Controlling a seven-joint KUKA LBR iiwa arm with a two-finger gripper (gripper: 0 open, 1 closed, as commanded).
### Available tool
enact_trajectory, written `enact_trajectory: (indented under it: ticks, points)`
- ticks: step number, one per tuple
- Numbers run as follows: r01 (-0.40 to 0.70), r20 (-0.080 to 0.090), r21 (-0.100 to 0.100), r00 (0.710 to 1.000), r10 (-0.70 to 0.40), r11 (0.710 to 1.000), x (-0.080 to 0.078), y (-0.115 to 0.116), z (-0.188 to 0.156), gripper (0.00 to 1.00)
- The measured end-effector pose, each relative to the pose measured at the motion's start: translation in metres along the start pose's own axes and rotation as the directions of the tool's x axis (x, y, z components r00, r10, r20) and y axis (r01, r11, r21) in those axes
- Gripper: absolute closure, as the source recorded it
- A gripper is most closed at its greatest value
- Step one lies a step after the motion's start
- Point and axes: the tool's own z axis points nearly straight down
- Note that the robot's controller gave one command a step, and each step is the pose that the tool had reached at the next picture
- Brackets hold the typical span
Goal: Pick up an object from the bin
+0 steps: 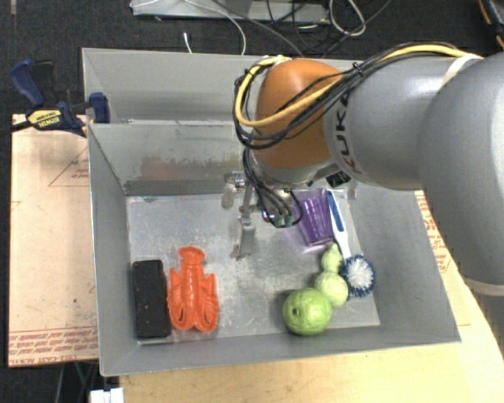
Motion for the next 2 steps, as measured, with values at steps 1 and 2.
enact_trajectory:
  ticks: [1,2]
  points:
    - [0.000,0.000,0.000,1.000,0.000,1.000,0.000,0.000,0.000,0.00]
    - [0.052,-0.005,0.000,0.999,-0.052,0.999,0.026,-0.004,0.071,0.00]
